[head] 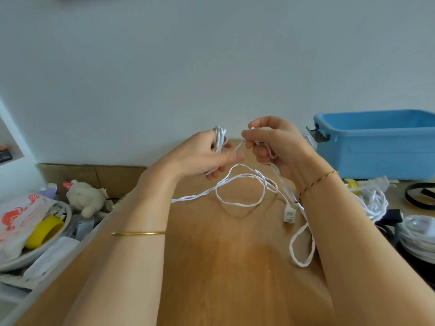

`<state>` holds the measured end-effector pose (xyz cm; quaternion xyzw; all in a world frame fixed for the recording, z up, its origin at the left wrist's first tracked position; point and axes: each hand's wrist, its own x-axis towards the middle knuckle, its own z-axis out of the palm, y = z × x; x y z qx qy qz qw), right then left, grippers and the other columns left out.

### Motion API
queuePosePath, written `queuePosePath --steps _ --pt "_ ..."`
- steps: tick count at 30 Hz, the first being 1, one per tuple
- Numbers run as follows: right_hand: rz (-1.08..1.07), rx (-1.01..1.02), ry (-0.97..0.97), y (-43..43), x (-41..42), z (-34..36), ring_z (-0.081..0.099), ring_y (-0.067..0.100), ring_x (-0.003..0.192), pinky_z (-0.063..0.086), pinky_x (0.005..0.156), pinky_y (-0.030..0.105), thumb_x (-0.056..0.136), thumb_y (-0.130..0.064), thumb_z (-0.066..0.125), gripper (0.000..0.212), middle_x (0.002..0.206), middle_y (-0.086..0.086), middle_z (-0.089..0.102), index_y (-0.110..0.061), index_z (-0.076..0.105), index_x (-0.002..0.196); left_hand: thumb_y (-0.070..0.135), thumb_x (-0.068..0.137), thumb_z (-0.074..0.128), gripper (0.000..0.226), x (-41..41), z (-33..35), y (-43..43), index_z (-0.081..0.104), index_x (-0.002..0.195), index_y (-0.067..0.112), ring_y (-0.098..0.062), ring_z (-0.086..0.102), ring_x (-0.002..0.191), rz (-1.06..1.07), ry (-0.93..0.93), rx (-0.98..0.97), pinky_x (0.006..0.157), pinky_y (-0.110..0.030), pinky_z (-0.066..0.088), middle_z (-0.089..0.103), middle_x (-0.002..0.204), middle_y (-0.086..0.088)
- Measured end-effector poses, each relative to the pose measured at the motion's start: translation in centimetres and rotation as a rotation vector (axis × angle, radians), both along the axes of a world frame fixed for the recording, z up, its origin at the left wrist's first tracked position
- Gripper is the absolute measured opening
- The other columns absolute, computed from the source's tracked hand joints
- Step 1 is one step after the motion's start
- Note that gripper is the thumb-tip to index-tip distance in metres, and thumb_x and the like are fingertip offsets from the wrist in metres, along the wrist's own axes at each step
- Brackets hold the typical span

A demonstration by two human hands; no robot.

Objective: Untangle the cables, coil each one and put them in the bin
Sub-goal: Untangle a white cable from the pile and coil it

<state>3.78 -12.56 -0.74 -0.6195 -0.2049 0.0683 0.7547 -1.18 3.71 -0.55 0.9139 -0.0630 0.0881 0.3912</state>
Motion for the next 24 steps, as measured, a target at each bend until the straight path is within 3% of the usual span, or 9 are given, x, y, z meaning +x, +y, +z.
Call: queuePosePath --steps 4,9,12,15,17,20,24 --pt "-0.031 -0.039 -0.038 0.5 -0.3 0.0 0.035 0.010 0.035 0.026 0.035 0.018 0.089 -0.013 0.062 0.014 0.060 0.011 0.057 -0.008 0.050 0.086 0.035 0.086 0.066 0.028 0.7 -0.4 -0.4 0.053 0.086 0.010 -0.018 0.054 0.047 0.155 0.008 0.239 0.046 -0.025 0.043 0.062 0.063 -0.005" --pt "-0.007 -0.122 0.066 0.3 0.2 -0.2 0.039 0.011 0.038 0.025 0.036 0.018 0.094 -0.041 0.052 0.033 0.075 0.016 0.066 -0.008 0.052 0.094 0.014 0.084 0.048 0.014 0.9 -0.4 1.8 0.051 0.070 0.010 -0.024 0.053 0.047 0.433 -0.210 0.108 0.051 -0.028 0.048 0.065 0.064 -0.012" --pt "0.110 -0.296 0.014 0.4 0.1 -0.8 0.040 0.007 0.044 0.028 0.036 0.017 0.086 -0.030 0.066 0.025 0.083 0.011 0.062 -0.008 0.056 0.095 0.012 0.083 0.047 0.016 1.2 -0.6 3.3 0.052 0.068 0.011 -0.024 0.050 0.045 0.573 -0.244 -0.073 0.051 -0.029 0.045 0.061 0.059 -0.008" --pt "0.092 -0.332 -0.038 0.2 0.6 -1.7 0.034 0.004 0.038 0.026 0.035 0.015 0.084 -0.011 0.069 0.011 0.068 0.004 0.053 -0.009 0.058 0.082 0.014 0.083 0.047 0.015 1.0 -0.6 5.2 0.052 0.068 0.013 -0.022 0.045 0.041 0.699 -0.268 -0.264 0.047 -0.023 0.038 0.058 0.058 -0.006" --pt "-0.052 -0.353 -0.049 -0.1 1.3 -2.2 0.032 0.004 0.035 0.027 0.034 0.014 0.086 -0.008 0.065 0.011 0.060 0.004 0.050 -0.006 0.060 0.077 0.016 0.082 0.046 0.016 0.8 -0.4 6.4 0.052 0.068 0.013 -0.021 0.044 0.041 0.761 -0.294 -0.332 0.046 -0.021 0.036 0.058 0.058 -0.006" --pt "-0.314 -0.569 -0.122 0.1 2.1 -3.2 0.038 0.011 0.039 0.035 0.037 0.017 0.086 -0.009 0.060 0.014 0.056 0.004 0.050 -0.007 0.063 0.072 0.015 0.082 0.047 0.014 0.5 0.4 6.4 0.053 0.070 0.012 -0.016 0.043 0.035 0.763 -0.329 -0.428 0.042 -0.018 0.034 0.055 0.056 -0.005" --pt "-0.347 -0.847 -0.199 0.7 2.8 -4.0 0.055 0.024 0.049 0.058 0.065 0.039 0.082 -0.007 0.056 0.019 0.058 0.007 0.058 -0.013 0.061 0.064 0.010 0.086 0.049 0.016 0.1 1.4 4.0 0.054 0.071 0.011 -0.007 0.037 0.026 0.609 -0.248 -0.460 0.035 -0.011 0.028 0.049 0.053 -0.005"
